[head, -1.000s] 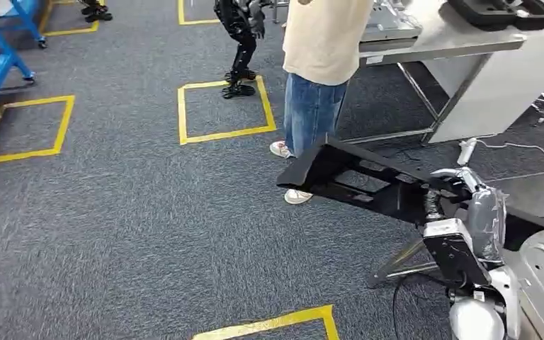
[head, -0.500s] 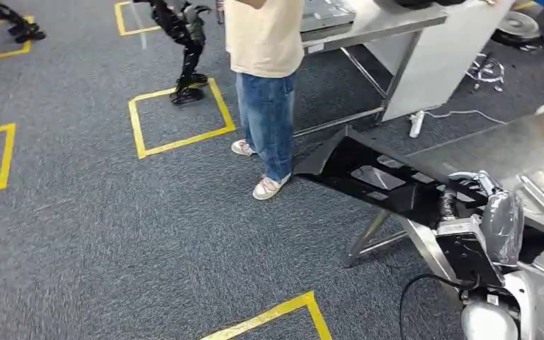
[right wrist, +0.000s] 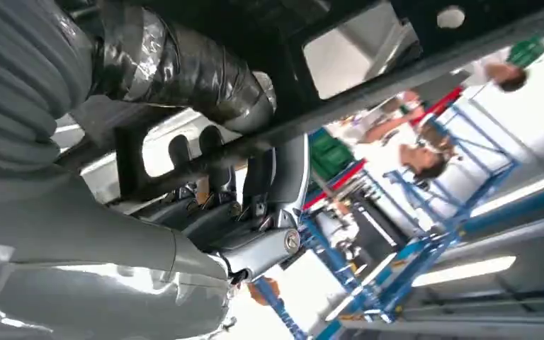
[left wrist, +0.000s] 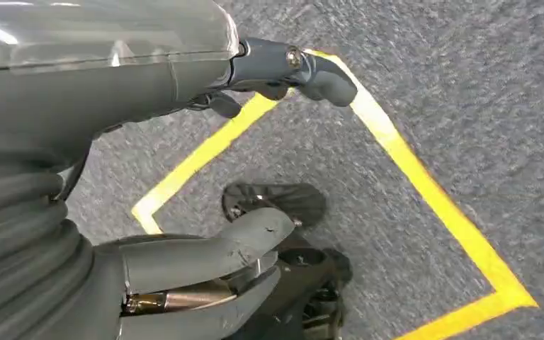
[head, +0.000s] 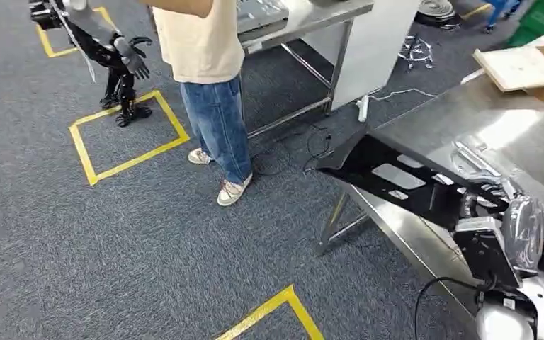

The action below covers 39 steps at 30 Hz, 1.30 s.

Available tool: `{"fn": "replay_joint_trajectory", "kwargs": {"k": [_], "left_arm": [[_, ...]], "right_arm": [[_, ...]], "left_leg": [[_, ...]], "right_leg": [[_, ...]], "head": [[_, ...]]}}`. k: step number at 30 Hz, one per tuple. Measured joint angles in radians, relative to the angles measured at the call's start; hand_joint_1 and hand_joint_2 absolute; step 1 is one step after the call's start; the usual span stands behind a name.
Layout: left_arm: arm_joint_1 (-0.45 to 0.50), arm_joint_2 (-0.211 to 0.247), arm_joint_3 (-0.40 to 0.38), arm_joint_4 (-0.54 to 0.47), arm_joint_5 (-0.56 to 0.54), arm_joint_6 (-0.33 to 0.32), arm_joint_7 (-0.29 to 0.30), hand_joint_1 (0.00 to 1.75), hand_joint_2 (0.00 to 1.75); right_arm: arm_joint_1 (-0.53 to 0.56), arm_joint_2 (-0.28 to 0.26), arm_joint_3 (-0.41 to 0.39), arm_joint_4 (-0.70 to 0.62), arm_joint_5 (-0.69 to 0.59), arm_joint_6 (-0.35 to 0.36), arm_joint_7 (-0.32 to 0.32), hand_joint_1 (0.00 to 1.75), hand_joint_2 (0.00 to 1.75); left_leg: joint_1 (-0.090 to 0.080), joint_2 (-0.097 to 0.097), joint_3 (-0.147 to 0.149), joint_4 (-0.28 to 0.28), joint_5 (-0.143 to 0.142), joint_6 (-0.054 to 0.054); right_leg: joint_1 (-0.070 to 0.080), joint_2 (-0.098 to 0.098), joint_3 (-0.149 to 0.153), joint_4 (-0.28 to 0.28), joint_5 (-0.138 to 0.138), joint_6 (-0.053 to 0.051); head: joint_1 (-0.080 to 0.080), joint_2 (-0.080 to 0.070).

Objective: Take the parts from the cabinet and place them on the table.

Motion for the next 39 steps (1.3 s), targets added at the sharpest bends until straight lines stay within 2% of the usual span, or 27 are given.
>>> {"fn": "replay_joint_trajectory", "kwargs": {"k": [1,2,3,5,6,7,8,10,11,12,16,17,18,19,21,22,23,26,27,29,31,32,33,36,37,38,39], "left_arm": [[-0.001,-0.002,0.0,0.0,0.0,0.0,0.0,0.0,1.75],[-0.003,-0.001,0.0,0.0,0.0,0.0,-0.001,0.0,1.75],[-0.003,-0.002,0.0,0.0,-0.001,0.0,-0.001,0.0,1.75],[0.001,-0.001,0.0,0.0,-0.002,0.0,-0.001,0.0,1.75],[0.002,-0.001,0.0,0.0,-0.003,0.0,-0.001,0.0,1.75],[0.002,-0.001,0.0,0.0,-0.003,0.0,0.0,0.0,1.75],[0.001,-0.001,0.0,0.0,-0.003,-0.001,0.0,0.0,1.75],[-0.001,-0.001,0.0,0.0,-0.004,-0.003,0.0,0.0,1.75],[-0.002,-0.001,0.0,0.0,-0.005,-0.004,-0.001,0.0,1.75],[-0.002,-0.001,0.0,0.0,-0.005,-0.005,-0.001,0.0,1.75],[-0.005,-0.002,0.001,0.0,-0.007,-0.008,-0.002,0.0,1.75],[-0.007,-0.001,0.001,0.0,-0.008,-0.008,-0.002,0.0,1.75],[-0.006,-0.001,0.001,0.0,-0.009,-0.008,-0.002,0.0,1.75],[-0.003,-0.001,0.002,0.0,-0.01,-0.008,-0.002,0.0,1.75],[0.001,-0.001,0.003,0.0,-0.012,-0.008,-0.002,0.0,1.75],[0.002,-0.001,0.004,0.0,-0.013,-0.008,-0.002,0.0,1.75],[0.003,-0.001,0.004,0.0,-0.014,-0.008,0.0,0.0,1.75],[0.0,-0.001,0.004,0.0,-0.017,-0.008,0.0,0.0,1.75],[0.0,-0.001,0.004,0.0,-0.017,-0.008,0.0,0.0,1.75],[-0.002,-0.001,0.004,0.0,-0.017,-0.008,0.002,0.0,1.75],[-0.001,-0.001,0.005,0.0,-0.017,-0.008,0.002,0.0,1.75],[-0.002,-0.001,0.005,0.0,-0.017,-0.008,0.002,0.0,1.75],[-0.003,-0.001,0.005,0.0,-0.018,-0.008,0.002,0.0,1.75],[-0.002,-0.001,0.005,0.0,-0.02,-0.008,0.002,0.0,1.75],[-0.001,-0.001,0.006,0.0,-0.021,-0.009,0.002,0.0,1.75],[-0.001,-0.001,0.006,0.0,-0.024,-0.009,0.002,0.0,1.75],[-0.001,-0.001,0.006,0.0,-0.025,-0.009,0.002,0.0,1.75]], "right_arm": [[0.001,-0.002,-0.005,0.0,0.0,0.0,0.0,1.75,1.75],[0.001,-0.003,-0.012,0.001,0.0,-0.001,0.0,1.75,1.75],[-0.005,-0.006,-0.016,0.003,0.006,0.0,0.003,1.75,1.75],[-0.011,-0.006,-0.022,0.009,0.019,0.0,0.006,1.75,1.75],[-0.009,-0.007,-0.03,0.015,0.024,0.0,0.01,1.75,1.75],[-0.01,-0.008,-0.039,0.02,0.031,0.0,0.011,1.75,1.75],[-0.011,-0.01,-0.045,0.024,0.038,0.0,0.012,1.75,1.75],[-0.016,-0.016,-0.06,0.031,0.051,0.0,0.013,1.75,1.75],[-0.018,-0.019,-0.068,0.035,0.053,0.0,0.014,1.75,1.75],[-0.023,-0.023,-0.075,0.04,0.055,0.001,0.016,1.75,1.75],[-0.023,-0.032,-0.115,0.054,0.064,0.004,0.024,1.75,1.75],[-0.022,-0.033,-0.129,0.056,0.069,0.004,0.027,1.75,1.75],[-0.03,-0.035,-0.143,0.06,0.074,0.005,0.029,1.75,1.75],[-0.035,-0.035,-0.151,0.065,0.079,0.005,0.03,1.75,1.75],[-0.036,-0.037,-0.17,0.079,0.095,0.007,0.032,1.75,1.75],[-0.036,-0.039,-0.182,0.088,0.103,0.008,0.033,1.75,1.75],[-0.036,-0.04,-0.191,0.094,0.113,0.01,0.035,1.75,1.75],[-0.038,-0.048,-0.214,0.112,0.132,0.011,0.042,1.75,1.75],[-0.04,-0.049,-0.217,0.115,0.133,0.011,0.042,1.75,1.75],[-0.042,-0.056,-0.224,0.122,0.135,0.011,0.042,1.75,1.75],[-0.042,-0.059,-0.229,0.127,0.136,0.01,0.042,1.75,1.75],[-0.041,-0.06,-0.233,0.128,0.144,0.01,0.043,1.75,1.75],[-0.044,-0.064,-0.236,0.131,0.154,0.008,0.047,1.75,1.75],[-0.055,-0.077,-0.24,0.145,0.199,0.005,0.063,1.75,1.75],[-0.056,-0.084,-0.243,0.155,0.213,0.006,0.069,1.75,1.75],[-0.058,-0.095,-0.248,0.167,0.229,0.01,0.075,1.75,1.75],[-0.063,-0.105,-0.254,0.179,0.243,0.012,0.081,1.75,1.75]], "left_leg": [[0.01,0.015,0.003,-0.017,0.012,0.011],[0.009,0.03,0.007,-0.026,0.018,0.019],[0.008,0.042,0.008,-0.028,0.02,0.025],[0.005,0.07,0.006,-0.027,0.019,0.026],[0.004,0.086,0.005,-0.027,0.018,0.027],[0.003,0.1,0.005,-0.026,0.017,0.027],[0.003,0.113,0.006,-0.026,0.015,0.025],[0.004,0.136,0.009,-0.023,0.01,0.02],[0.003,0.146,0.012,-0.021,0.006,0.015],[-0.008,0.155,0.012,-0.017,0.0,0.007],[-0.007,0.191,0.023,-0.021,-0.009,-0.013],[0.0,0.148,0.018,-0.005,-0.023,-0.02],[0.002,0.104,-0.003,0.043,-0.059,-0.021],[0.003,0.085,-0.036,0.115,-0.098,-0.022],[0.003,0.071,-0.108,0.262,-0.153,-0.024],[0.003,0.071,-0.125,0.29,-0.149,-0.024],[0.003,0.071,-0.121,0.272,-0.122,-0.024],[0.006,0.065,-0.029,0.05,0.008,-0.015],[0.003,0.053,-0.018,0.016,0.002,-0.013],[0.002,0.054,-0.018,0.009,0.005,-0.008],[0.0,0.056,-0.015,0.001,0.013,0.008],[0.005,0.059,-0.013,-0.007,0.02,0.019],[0.005,0.061,-0.013,-0.009,0.023,0.023],[0.001,0.068,-0.017,-0.009,0.025,0.027],[0.001,0.07,-0.017,-0.009,0.025,0.027],[0.001,0.071,-0.017,-0.009,0.025,0.027],[0.001,0.072,-0.016,-0.008,0.024,0.027]], "right_leg": [[0.002,-0.006,-0.002,0.002,0.0,0.003],[0.007,-0.078,-0.009,0.018,-0.015,0.006],[0.008,-0.116,-0.03,0.064,-0.049,0.009],[0.004,-0.138,-0.094,0.203,-0.118,0.016],[0.001,-0.141,-0.121,0.261,-0.135,0.02],[-0.002,-0.143,-0.124,0.27,-0.127,0.022],[-0.003,-0.147,-0.104,0.238,-0.101,0.024],[-0.003,-0.174,-0.015,0.084,-0.026,0.022],[0.0,-0.215,0.026,0.011,-0.012,0.019],[0.015,-0.242,0.029,-0.005,-0.021,0.01],[0.011,-0.188,0.023,-0.012,-0.014,-0.012],[0.007,-0.179,0.026,-0.016,-0.011,-0.017],[0.006,-0.169,0.025,-0.017,-0.009,-0.023],[0.007,-0.164,0.023,-0.017,-0.009,-0.031],[0.009,-0.144,0.023,-0.016,-0.01,-0.034],[0.009,-0.135,0.023,-0.013,-0.01,-0.034],[0.009,-0.128,0.023,-0.012,-0.01,-0.034],[0.008,-0.111,0.024,-0.004,-0.014,-0.027],[0.013,-0.107,0.02,0.003,-0.017,-0.021],[0.014,-0.103,0.015,0.006,-0.015,-0.01],[0.009,-0.099,0.015,0.002,-0.011,0.004],[0.006,-0.11,0.012,0.012,-0.019,0.007],[0.008,-0.127,0.001,0.038,-0.044,0.011],[0.005,-0.139,-0.091,0.247,-0.151,0.023],[0.004,-0.14,-0.111,0.29,-0.159,0.025],[0.002,-0.141,-0.107,0.285,-0.144,0.027],[0.0,-0.142,-0.083,0.237,-0.109,0.027]], "head": [[0.0,0.0],[0.002,0.0],[0.003,0.0],[0.003,0.0],[0.004,0.0],[0.004,0.0],[0.004,0.0],[0.004,0.0],[0.004,0.0],[0.004,0.0],[0.002,0.0],[0.003,0.0],[0.002,0.0],[0.003,0.0],[0.003,0.0],[0.002,0.0],[0.003,0.0],[0.002,0.0],[0.003,0.0],[0.003,0.0],[0.003,0.0],[0.003,0.0],[0.004,0.0],[0.003,0.0],[0.004,0.0],[0.003,0.0],[0.003,0.0]]}}
